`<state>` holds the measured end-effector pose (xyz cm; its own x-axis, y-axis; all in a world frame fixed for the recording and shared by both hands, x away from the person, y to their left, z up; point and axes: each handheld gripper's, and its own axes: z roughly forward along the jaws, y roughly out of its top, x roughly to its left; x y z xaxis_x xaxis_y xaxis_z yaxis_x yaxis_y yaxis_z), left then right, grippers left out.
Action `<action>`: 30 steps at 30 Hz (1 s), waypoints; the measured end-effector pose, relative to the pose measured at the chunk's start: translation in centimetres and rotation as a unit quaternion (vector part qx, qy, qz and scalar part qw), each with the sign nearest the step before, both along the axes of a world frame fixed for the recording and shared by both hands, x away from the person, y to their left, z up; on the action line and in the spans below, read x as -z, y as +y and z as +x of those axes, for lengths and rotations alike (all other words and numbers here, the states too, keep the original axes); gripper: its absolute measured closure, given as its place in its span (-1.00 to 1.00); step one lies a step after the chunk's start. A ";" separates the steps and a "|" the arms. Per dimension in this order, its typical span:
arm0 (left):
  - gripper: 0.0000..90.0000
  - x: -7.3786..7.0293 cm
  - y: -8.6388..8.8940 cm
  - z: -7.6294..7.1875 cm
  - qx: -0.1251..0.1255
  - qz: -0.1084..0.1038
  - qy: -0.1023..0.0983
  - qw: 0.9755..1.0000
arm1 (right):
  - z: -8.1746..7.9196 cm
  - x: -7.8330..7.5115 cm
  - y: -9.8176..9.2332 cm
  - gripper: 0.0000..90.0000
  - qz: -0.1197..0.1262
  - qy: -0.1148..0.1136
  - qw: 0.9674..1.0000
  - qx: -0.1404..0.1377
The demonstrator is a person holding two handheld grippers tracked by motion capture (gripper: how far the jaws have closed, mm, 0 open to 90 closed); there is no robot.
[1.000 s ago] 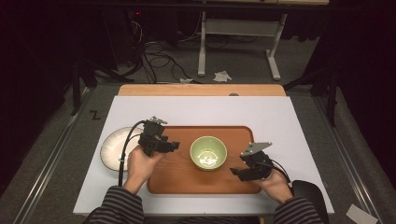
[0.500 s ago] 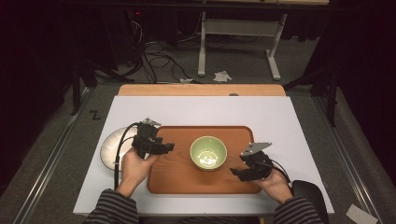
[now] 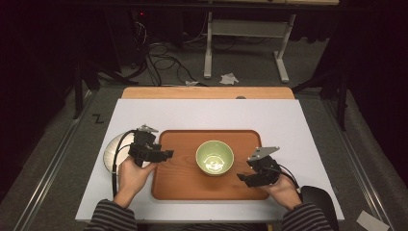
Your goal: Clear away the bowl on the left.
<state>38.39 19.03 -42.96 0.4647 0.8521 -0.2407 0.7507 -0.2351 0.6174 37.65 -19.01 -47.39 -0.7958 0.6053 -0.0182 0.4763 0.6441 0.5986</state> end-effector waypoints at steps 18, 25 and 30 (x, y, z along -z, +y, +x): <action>-0.05 0.8 1.4 -1.0 -0.010 -0.002 0.008 1.000 | 0.0 0.0 0.0 -0.19 -0.002 0.000 1.000 0.001; -0.05 1.3 1.8 -1.3 -0.014 -0.004 0.012 1.000 | 0.0 0.1 0.1 -0.19 -0.003 0.000 1.000 0.000; -0.05 1.7 1.9 -1.5 -0.016 -0.003 0.013 1.000 | 0.0 0.1 0.1 -0.19 -0.002 0.000 1.000 0.000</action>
<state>36.89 20.96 -44.63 0.4303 0.8649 -0.2583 0.7739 -0.2062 0.5988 37.63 -18.95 -47.45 -0.7960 0.6049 -0.0206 0.4764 0.6471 0.5952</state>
